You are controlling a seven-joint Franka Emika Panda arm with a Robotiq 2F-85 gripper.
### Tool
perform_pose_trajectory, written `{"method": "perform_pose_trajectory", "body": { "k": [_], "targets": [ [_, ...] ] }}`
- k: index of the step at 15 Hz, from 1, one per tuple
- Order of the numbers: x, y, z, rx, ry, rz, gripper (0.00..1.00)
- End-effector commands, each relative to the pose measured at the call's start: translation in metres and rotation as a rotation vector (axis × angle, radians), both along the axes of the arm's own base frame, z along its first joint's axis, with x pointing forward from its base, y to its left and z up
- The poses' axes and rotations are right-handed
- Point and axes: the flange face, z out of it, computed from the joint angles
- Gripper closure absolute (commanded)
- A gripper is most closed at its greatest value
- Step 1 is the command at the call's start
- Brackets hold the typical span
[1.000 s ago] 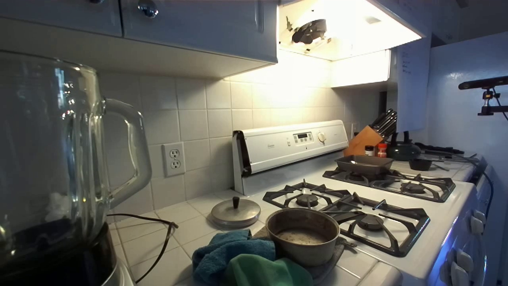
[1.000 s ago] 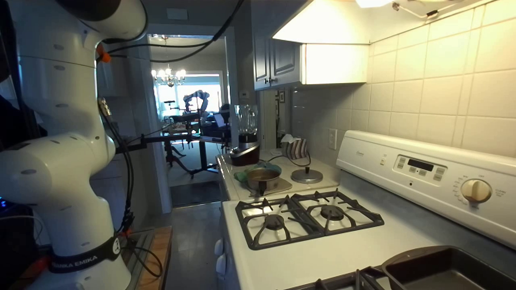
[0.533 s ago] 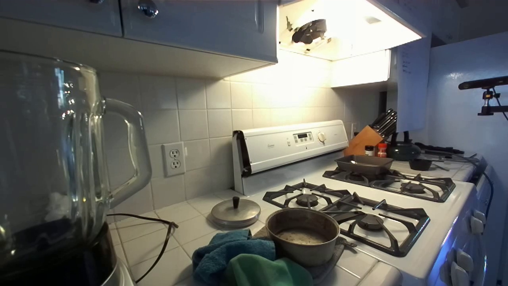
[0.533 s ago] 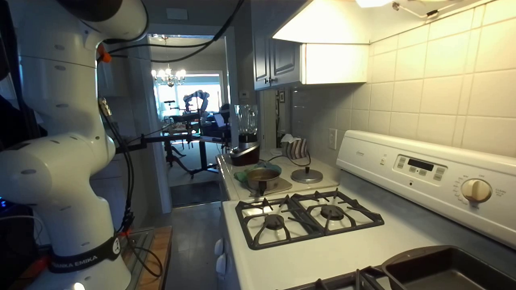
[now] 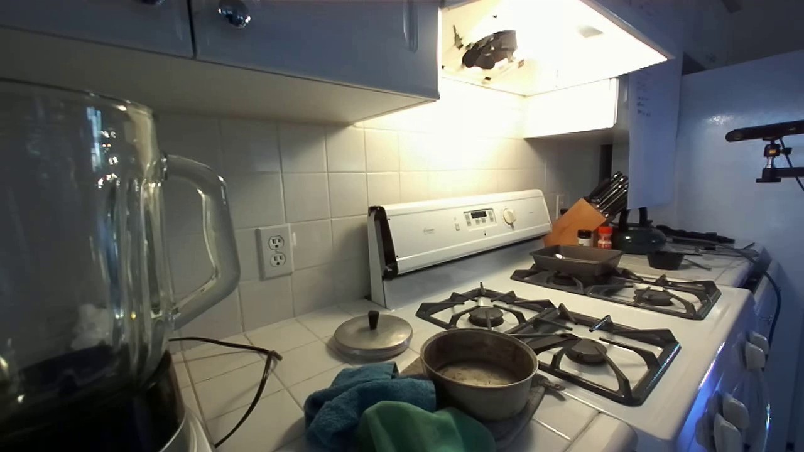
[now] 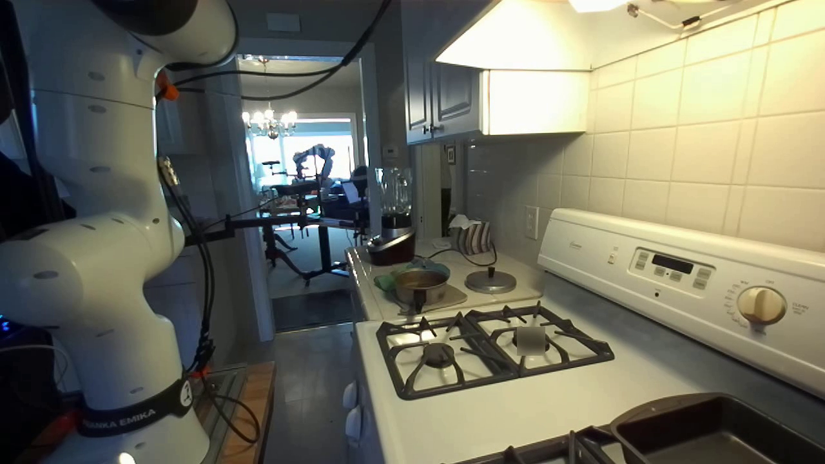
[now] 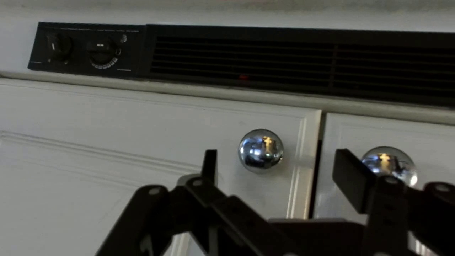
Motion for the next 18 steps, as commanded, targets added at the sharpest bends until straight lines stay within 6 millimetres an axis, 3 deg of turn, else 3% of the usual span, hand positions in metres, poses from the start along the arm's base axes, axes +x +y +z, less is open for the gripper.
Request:
{"method": "perform_pose_trajectory", "body": {
  "k": [1, 5, 6, 7, 10, 14, 18],
  "targets": [
    [0.0024, -0.0002, 0.0060, -0.004, -0.033, 0.032, 0.47],
    [0.0058, 0.0017, 0.0075, 0.012, -0.067, 0.048, 0.76],
    [0.0051, 0.0010, 0.0076, 0.012, -0.064, 0.044, 0.63],
    [0.0036, 0.0004, 0.0080, 0.014, -0.061, 0.036, 0.44],
    [0.0038, 0.0006, 0.0073, 0.010, -0.056, 0.028, 0.30],
    [0.0043, -0.0001, 0.0066, 0.003, -0.052, 0.022, 0.02],
    [0.0034, -0.0017, 0.0065, -0.004, -0.048, 0.000, 0.00]
  ]
}}
